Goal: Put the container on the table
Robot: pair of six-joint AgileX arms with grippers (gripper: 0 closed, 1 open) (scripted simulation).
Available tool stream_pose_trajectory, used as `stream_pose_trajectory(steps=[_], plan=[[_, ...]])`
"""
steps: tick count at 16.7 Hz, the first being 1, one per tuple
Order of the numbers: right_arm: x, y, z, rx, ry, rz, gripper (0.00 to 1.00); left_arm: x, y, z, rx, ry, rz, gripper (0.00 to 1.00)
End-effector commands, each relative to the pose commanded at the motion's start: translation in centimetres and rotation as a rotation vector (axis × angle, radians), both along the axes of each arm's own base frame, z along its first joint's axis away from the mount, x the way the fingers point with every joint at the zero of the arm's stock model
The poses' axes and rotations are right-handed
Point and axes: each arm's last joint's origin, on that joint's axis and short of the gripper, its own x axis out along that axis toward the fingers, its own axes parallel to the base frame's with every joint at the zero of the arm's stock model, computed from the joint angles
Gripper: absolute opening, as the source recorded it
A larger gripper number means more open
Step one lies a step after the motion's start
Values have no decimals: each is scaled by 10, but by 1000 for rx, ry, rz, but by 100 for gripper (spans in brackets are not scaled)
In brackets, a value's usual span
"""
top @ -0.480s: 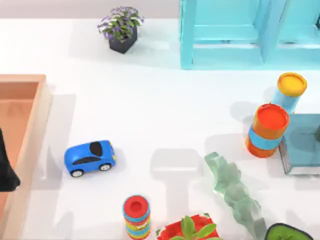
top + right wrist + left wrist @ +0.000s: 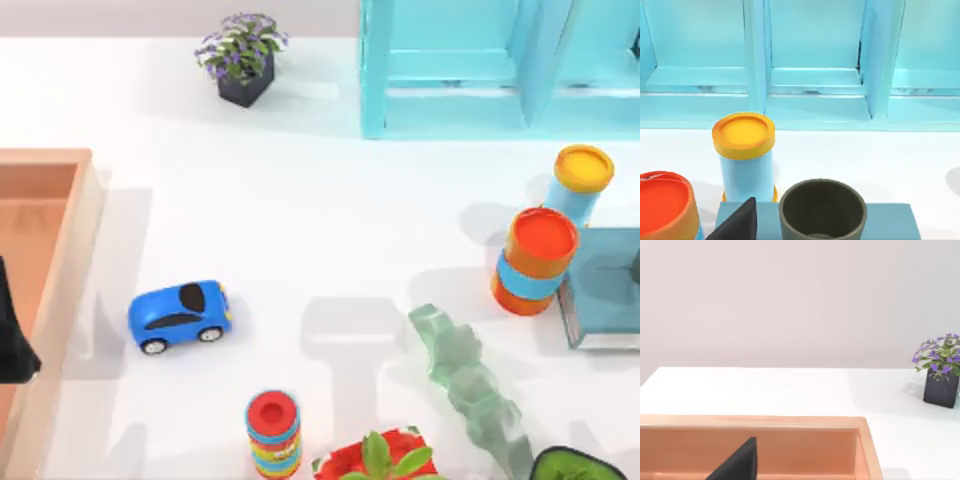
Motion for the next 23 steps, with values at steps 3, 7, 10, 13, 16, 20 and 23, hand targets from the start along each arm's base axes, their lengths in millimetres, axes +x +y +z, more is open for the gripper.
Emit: stream_pose_trajectory(steps=[3,7,10,13,16,20,23], plan=[[16,-1,38,-1,208,-12,100,0,0,0,0,0,0,100],[65,-4,88,8,522,-20,100,0,0,0,0,0,0,100],[118,-6,110,18,760,-17,100,0,0,0,0,0,0,100],[170,-9,112,27,983,-10,100,0,0,0,0,0,0,100],[211,-12,102,32,1172,-5,100,0,0,0,0,0,0,100],[239,-15,87,34,1333,-4,100,0,0,0,0,0,0,100],[243,-15,85,33,1360,-5,100,0,0,0,0,0,0,100]])
